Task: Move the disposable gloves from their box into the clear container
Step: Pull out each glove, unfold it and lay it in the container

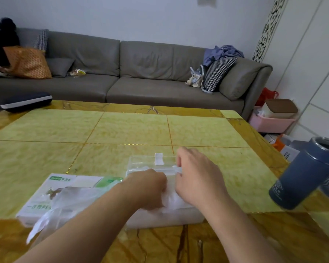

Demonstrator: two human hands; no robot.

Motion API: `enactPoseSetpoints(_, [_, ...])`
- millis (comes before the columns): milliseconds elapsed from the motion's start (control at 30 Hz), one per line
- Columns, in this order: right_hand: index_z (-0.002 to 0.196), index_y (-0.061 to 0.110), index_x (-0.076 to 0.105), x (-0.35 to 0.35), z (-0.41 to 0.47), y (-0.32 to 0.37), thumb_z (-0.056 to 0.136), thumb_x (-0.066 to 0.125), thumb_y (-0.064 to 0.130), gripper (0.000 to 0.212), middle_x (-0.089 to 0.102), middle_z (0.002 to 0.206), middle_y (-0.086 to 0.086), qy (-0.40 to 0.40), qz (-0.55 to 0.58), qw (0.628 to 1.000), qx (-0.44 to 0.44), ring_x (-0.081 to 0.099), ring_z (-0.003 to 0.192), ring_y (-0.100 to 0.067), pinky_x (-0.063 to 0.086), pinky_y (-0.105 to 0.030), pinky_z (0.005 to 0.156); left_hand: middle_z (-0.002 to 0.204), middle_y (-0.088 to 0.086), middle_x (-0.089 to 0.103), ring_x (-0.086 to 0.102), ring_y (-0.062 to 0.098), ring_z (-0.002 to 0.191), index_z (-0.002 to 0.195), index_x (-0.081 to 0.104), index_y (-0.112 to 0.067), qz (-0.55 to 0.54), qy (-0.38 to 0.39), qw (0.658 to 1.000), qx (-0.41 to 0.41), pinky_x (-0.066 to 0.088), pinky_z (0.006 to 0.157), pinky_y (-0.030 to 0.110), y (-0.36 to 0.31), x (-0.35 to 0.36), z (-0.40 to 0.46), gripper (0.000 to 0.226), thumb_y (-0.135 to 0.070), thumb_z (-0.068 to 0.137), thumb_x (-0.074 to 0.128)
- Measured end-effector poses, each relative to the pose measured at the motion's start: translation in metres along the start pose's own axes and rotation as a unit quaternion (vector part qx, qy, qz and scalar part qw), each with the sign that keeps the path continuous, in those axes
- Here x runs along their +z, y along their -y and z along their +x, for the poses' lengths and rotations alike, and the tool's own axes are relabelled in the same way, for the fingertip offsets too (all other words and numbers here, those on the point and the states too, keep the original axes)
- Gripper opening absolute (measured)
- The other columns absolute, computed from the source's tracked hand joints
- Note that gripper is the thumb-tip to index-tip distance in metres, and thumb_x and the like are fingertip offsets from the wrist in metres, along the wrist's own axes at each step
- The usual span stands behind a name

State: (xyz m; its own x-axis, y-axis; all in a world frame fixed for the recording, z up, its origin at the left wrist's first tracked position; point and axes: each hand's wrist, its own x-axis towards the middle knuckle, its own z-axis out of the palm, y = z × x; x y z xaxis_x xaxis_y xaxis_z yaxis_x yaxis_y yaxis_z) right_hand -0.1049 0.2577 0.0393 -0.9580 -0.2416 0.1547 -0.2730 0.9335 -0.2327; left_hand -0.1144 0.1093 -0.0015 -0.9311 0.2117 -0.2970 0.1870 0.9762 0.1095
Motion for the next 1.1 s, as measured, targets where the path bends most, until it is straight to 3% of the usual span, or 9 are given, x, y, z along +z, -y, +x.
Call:
enactPoseSetpoints(133, [0.088,0.018,0.063,0.006,-0.001,0.007,0.086,0.056,0.017,0.007,0.061,0.093,0.000,0.122,0.059,0.991,-0.007,0.062,0.075,-0.022,0.059,-0.041,0.065,0.098,-0.003,0.069,0.068,0.024,0.094,0.116,0.059,-0.026,0.023,0.004,1.000,0.019,0.049,0.069,0.035,-0.001,0.002,-0.001,0.033,-0.038,0.086,0.066])
enactPoseSetpoints(200, [0.093,0.011,0.067,0.010,0.002,0.001,0.089,0.060,0.022,0.013,0.062,0.094,-0.005,0.176,0.015,0.984,0.007,0.060,0.066,-0.021,0.053,-0.033,0.057,0.102,0.000,0.072,0.067,0.024,0.097,0.118,0.061,-0.024,0.004,0.012,1.000,0.021,0.054,0.075,0.035,0.000,0.000,-0.004,0.034,-0.041,0.089,0.064])
enactPoseSetpoints(333, [0.117,0.022,0.068,0.021,0.011,-0.009,0.081,0.079,0.031,0.038,0.068,0.105,0.002,0.235,-0.025,0.971,0.033,0.069,0.084,-0.019,0.062,-0.036,0.073,0.110,0.002,0.071,0.064,0.025,0.096,0.124,0.060,-0.022,-0.025,0.061,0.997,0.039,0.055,0.083,0.038,0.002,-0.010,-0.007,0.034,-0.035,0.093,0.067])
enactPoseSetpoints(433, [0.124,0.027,0.068,0.024,0.019,-0.007,0.076,0.081,0.028,0.050,0.071,0.104,0.003,0.286,-0.055,0.956,0.034,0.069,0.083,-0.018,0.057,-0.032,0.066,0.124,-0.002,0.067,0.064,0.023,0.107,0.150,0.044,-0.027,-0.027,0.122,0.992,0.033,0.053,0.089,0.035,0.003,-0.018,-0.006,0.063,-0.023,0.093,0.069])
enactPoseSetpoints(600, [0.135,0.030,0.062,0.034,0.038,-0.005,0.075,0.086,0.039,0.066,0.067,0.124,0.002,0.381,-0.091,0.920,0.027,0.067,0.108,-0.029,0.056,-0.046,0.097,0.136,0.000,0.061,0.062,0.023,0.118,0.160,0.025,-0.027,0.059,0.159,0.985,0.041,0.045,0.081,0.028,-0.006,-0.027,-0.009,0.085,-0.009,0.092,0.072])
enactPoseSetpoints(733, [0.141,0.026,0.058,0.036,0.043,-0.004,0.080,0.084,0.037,0.067,0.066,0.130,0.000,0.409,-0.105,0.906,0.028,0.067,0.112,-0.031,0.054,-0.048,0.101,0.139,-0.004,0.058,0.061,0.022,0.118,0.160,0.025,-0.035,0.073,0.165,0.983,0.039,0.052,0.089,0.032,0.000,-0.031,-0.017,0.087,-0.006,0.091,0.070])
enactPoseSetpoints(933, [0.117,0.015,0.062,0.041,0.037,-0.003,0.087,0.076,0.036,0.039,0.065,0.096,-0.002,0.397,-0.104,0.912,-0.013,0.065,0.089,-0.025,0.057,-0.041,0.084,0.122,-0.001,0.068,0.066,0.020,0.103,0.133,0.061,-0.024,-0.067,-0.027,0.997,0.016,0.059,0.090,0.039,-0.012,-0.044,-0.022,0.040,-0.012,0.098,0.049])
enactPoseSetpoints(1000, [0.105,0.017,0.062,0.039,0.035,-0.002,0.088,0.075,0.034,0.027,0.066,0.096,-0.002,0.395,-0.105,0.913,-0.014,0.063,0.089,-0.026,0.055,-0.039,0.084,0.112,0.005,0.069,0.067,0.023,0.097,0.120,0.063,-0.016,-0.059,-0.012,0.998,-0.006,0.060,0.083,0.040,-0.021,-0.036,-0.019,0.024,-0.020,0.100,0.051])
enactPoseSetpoints(1100, [0.123,0.018,0.064,0.031,0.031,0.003,0.090,0.076,0.033,0.039,0.067,0.118,-0.006,0.401,-0.111,0.909,-0.001,0.067,0.103,-0.030,0.057,-0.045,0.095,0.087,-0.001,0.063,0.060,0.017,0.074,0.101,0.057,-0.014,-0.051,0.080,0.995,-0.030,0.050,0.064,0.029,-0.023,-0.021,-0.013,0.011,-0.025,0.099,0.060])
